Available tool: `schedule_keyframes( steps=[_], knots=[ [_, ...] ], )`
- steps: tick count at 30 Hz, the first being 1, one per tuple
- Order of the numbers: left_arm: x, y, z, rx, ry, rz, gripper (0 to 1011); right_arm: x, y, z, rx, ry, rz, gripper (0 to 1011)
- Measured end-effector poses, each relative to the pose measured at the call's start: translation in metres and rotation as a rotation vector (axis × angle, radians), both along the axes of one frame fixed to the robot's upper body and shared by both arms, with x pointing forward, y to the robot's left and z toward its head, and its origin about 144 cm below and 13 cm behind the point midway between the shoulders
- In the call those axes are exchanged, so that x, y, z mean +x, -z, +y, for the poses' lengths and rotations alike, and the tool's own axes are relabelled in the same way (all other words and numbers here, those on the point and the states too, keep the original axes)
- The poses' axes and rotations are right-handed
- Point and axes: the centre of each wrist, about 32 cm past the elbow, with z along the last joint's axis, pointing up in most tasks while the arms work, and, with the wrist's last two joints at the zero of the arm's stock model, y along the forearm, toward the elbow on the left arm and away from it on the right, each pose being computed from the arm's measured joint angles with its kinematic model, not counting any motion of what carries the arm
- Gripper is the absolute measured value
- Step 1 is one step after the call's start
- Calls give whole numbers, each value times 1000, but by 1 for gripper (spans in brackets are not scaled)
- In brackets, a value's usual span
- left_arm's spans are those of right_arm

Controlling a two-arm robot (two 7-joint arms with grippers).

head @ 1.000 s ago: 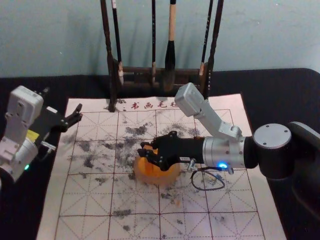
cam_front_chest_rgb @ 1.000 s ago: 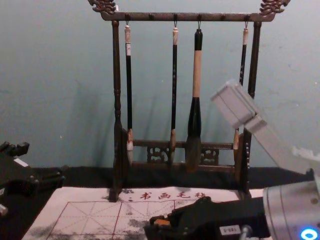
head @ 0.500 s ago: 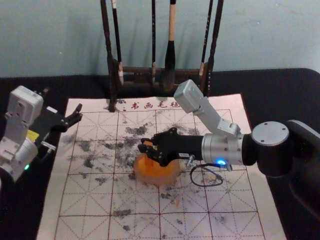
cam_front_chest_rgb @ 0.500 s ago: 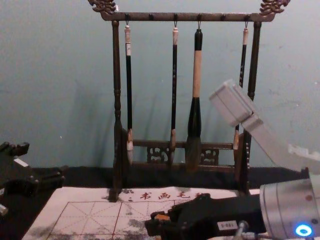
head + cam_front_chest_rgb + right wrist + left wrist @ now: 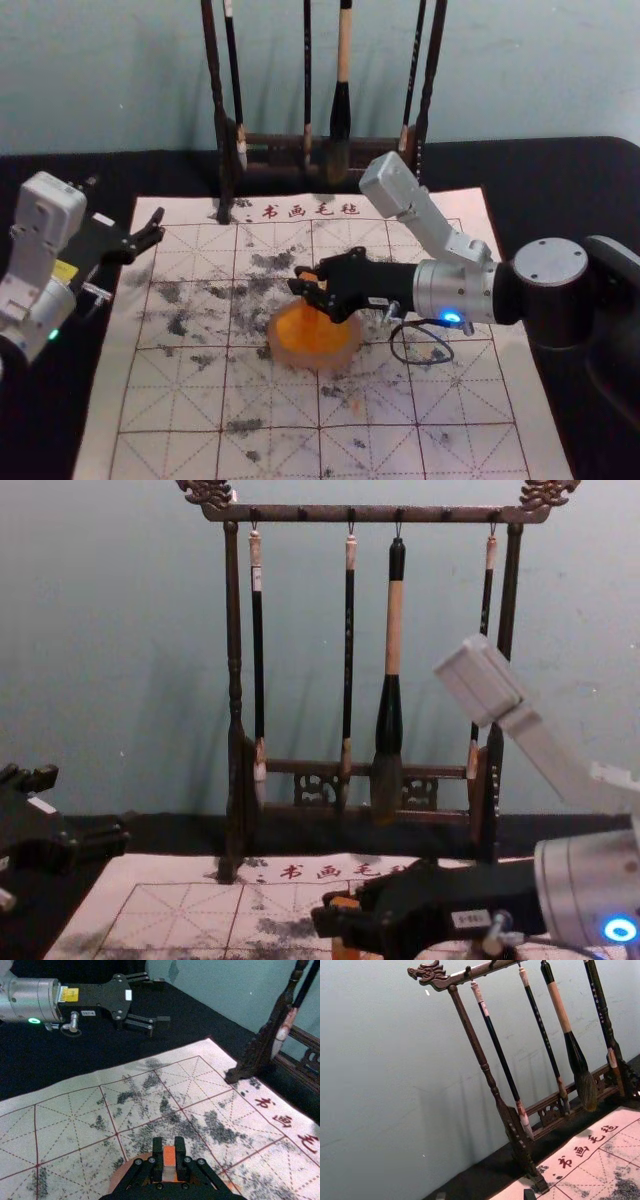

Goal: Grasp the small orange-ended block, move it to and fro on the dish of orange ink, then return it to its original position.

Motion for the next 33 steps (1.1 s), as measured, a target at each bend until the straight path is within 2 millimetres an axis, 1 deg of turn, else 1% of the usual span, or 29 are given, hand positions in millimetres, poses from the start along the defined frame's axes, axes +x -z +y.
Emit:
schedule_keyframes(
  steps=[8, 23, 33],
  knots=[
    [0, 0, 0, 0, 0, 0, 1002, -1, 0, -7, -3, 14, -1, 130],
    [0, 0, 0, 0, 0, 0, 1001, -9, -1, -21, 1, 32, 5, 130],
    [0, 0, 0, 0, 0, 0, 1001, -15, -1, -25, 1, 30, 11, 130]
  ],
)
